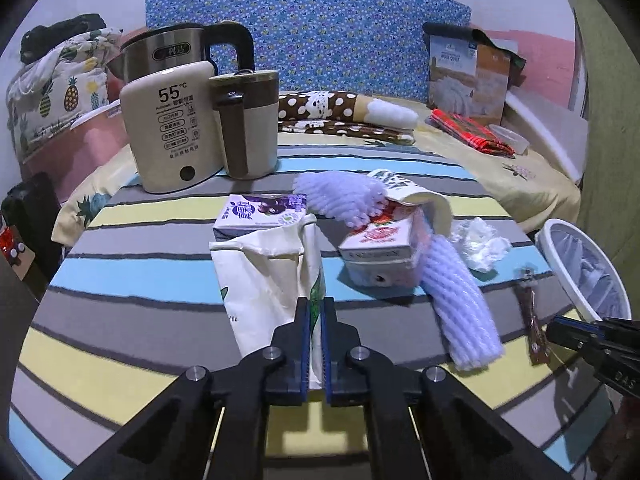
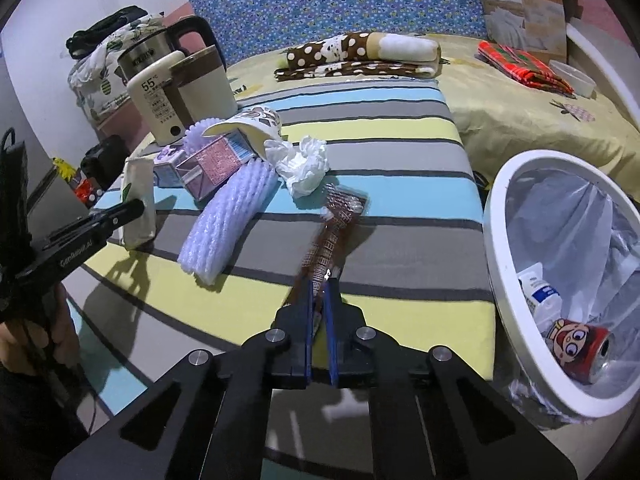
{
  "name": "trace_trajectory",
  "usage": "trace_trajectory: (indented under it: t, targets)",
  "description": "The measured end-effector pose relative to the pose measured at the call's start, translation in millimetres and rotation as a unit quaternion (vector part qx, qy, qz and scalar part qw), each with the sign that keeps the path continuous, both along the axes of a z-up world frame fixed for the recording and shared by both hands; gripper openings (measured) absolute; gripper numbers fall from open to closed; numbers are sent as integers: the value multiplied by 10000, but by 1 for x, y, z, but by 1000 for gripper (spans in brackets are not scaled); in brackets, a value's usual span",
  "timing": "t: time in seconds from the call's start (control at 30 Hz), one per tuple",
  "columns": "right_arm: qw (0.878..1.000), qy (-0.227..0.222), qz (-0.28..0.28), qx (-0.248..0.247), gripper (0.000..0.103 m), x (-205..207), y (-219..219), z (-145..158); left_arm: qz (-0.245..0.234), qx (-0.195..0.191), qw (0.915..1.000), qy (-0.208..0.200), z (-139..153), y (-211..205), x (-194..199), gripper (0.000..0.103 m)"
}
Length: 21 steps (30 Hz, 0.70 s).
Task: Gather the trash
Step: 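Grasp the brown snack wrapper with the right tool while the left tool grasps the paper bag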
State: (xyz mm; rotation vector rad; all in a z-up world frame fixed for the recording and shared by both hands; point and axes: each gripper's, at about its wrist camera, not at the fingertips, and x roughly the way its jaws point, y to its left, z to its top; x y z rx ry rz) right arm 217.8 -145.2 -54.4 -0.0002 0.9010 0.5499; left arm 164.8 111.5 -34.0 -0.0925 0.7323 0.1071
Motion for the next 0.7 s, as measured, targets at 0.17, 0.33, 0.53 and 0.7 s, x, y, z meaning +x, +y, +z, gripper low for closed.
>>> trace_trajectory:
  t: [0.17,0.33,0.53,0.7]
  targets:
    - [9998,-23,-23,175,7,-6,-4,5,1,-131,9998,-123,7,-5,-19,4]
    - [9988,49,-256,426,14,1,-5,7,-15,-211,9996,-161,10,-8,-35,4]
    - [9991,285,-201,231,33,10,14,-7,-4,-348,9993,-149,10,-6,-43,4]
    - [9996,139,-217,-75,26,8,21,-8,-38,-388,9991,-150,9,-7,-46,4]
